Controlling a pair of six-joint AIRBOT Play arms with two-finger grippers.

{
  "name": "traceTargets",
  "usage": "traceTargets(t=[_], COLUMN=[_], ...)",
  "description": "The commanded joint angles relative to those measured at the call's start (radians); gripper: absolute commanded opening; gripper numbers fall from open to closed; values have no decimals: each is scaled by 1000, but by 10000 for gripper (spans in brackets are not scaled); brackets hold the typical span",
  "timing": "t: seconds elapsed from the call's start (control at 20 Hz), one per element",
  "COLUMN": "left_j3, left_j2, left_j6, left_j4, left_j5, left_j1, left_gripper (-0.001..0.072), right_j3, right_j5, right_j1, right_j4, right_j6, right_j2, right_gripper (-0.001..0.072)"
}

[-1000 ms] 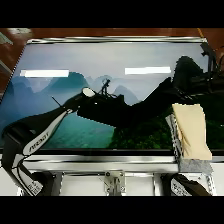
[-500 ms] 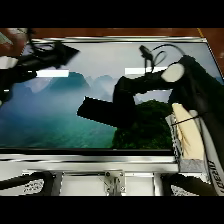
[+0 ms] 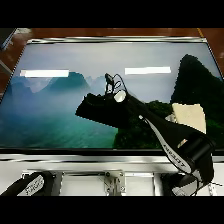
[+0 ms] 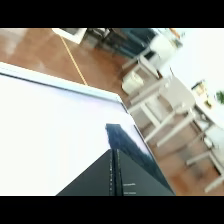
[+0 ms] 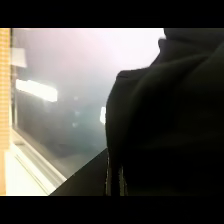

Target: Fold the shirts.

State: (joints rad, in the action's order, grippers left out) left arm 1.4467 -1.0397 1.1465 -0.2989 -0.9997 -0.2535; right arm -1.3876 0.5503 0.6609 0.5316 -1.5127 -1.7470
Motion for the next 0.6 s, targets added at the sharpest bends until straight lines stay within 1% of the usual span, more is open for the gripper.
traceTargets(t=[0.0, 0.05, 0.1, 0.2, 0.25, 0.3, 0.35, 0.45, 0.5, 0.55], left_j3=[-1, -3, -4, -18, -30, -41, -53, -67, -68, -68], left_j2=[27, 28, 27, 27, 28, 28, 28, 27, 27, 28], left_j6=[-14, -23, -36, -36, -36, -36, -37, -39, -43, -59], left_j4=[0, 0, 0, 0, 0, 0, 0, 0, 0, 0], left_j5=[-91, -94, -98, -98, -98, -101, -102, -102, -102, -103], left_j1=[-24, -24, -24, -24, -24, -24, -24, -24, -24, -24], left_gripper=[44, 44, 44, 44, 44, 44, 44, 44, 44, 44], right_j3=[-1, -1, -1, -1, -1, -1, -1, -1, -1, -1], right_j5=[-111, -154, -188, -239, -231, -184, -100, 145, 275, 422], right_j1=[34, 34, 30, 5, -15, -48, -87, -193, -244, -297], right_j4=[-139, -183, -243, -347, -347, -312, -246, -7, 140, 332], right_j6=[14, 16, 26, 77, 104, 148, 180, 170, 116, 0], right_j2=[-48, -48, -44, -16, 6, 37, 68, 138, 168, 193], right_gripper=[411, 555, 580, 579, 579, 578, 578, 577, 577, 577])
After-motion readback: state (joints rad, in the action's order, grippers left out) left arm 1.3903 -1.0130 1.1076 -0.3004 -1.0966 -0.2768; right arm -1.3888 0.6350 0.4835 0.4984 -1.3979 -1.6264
